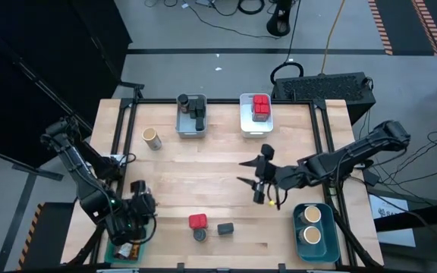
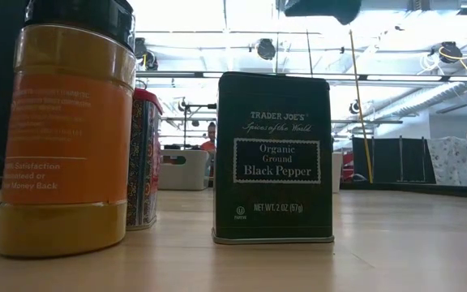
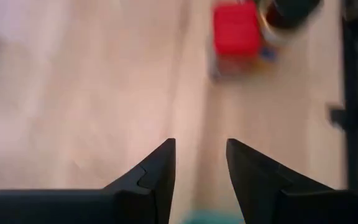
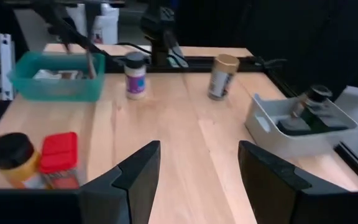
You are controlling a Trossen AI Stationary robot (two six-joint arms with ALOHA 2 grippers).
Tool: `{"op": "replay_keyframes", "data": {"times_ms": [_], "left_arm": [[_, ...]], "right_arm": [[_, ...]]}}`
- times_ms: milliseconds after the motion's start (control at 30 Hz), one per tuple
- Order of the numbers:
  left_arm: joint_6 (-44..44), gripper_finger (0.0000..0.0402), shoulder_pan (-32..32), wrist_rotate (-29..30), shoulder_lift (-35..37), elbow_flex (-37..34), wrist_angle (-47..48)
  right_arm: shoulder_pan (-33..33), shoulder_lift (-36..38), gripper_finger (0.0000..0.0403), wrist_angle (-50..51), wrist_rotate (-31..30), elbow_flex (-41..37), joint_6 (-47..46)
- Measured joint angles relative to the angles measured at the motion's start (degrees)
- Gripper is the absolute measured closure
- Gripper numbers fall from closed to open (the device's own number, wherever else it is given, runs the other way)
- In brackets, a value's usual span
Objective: Sort spices by type
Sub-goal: Put the black spice bottle into the gray bin
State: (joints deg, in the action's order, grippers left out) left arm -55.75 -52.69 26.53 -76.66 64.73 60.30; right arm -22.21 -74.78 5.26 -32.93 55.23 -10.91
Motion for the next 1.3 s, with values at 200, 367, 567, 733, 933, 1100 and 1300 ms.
{"op": "replay_keyframes", "data": {"times_ms": [200, 367, 567, 733, 933, 1100, 1300], "left_arm": [[5.42, 0.0257, 0.00, 15.27, 0.00, -0.70, -1.39], [7.16, 0.0257, 0.07, 20.20, 0.00, -1.30, -1.00], [9.34, 0.0257, 0.07, 24.33, -0.01, -1.33, 0.80], [11.54, 0.0257, 0.07, 28.19, -0.02, -1.33, 0.70], [12.98, 0.0257, 0.07, 31.61, -0.02, -1.36, 0.62], [13.09, 0.0257, 0.07, 34.15, -0.02, -1.36, 0.66], [12.76, 0.0257, 0.07, 34.42, -0.02, -1.36, 0.63]], "right_arm": [[-3.69, -11.46, 0.0204, 5.92, 0.18, 11.97, 1.51], [-5.78, -18.82, 0.0204, 7.45, 3.55, 20.98, 1.28], [-7.37, -26.44, 0.0204, 7.40, 7.98, 27.85, 0.62], [-8.00, -32.37, 0.0201, 3.80, 9.94, 29.25, -0.91], [-7.85, -34.82, 0.0154, 2.68, 9.23, 29.85, -7.75], [-7.93, -36.21, 0.0092, 0.81, 8.99, 29.78, -9.11], [-9.07, -39.61, 0.0059, -6.39, 8.15, 29.77, -1.06]]}}
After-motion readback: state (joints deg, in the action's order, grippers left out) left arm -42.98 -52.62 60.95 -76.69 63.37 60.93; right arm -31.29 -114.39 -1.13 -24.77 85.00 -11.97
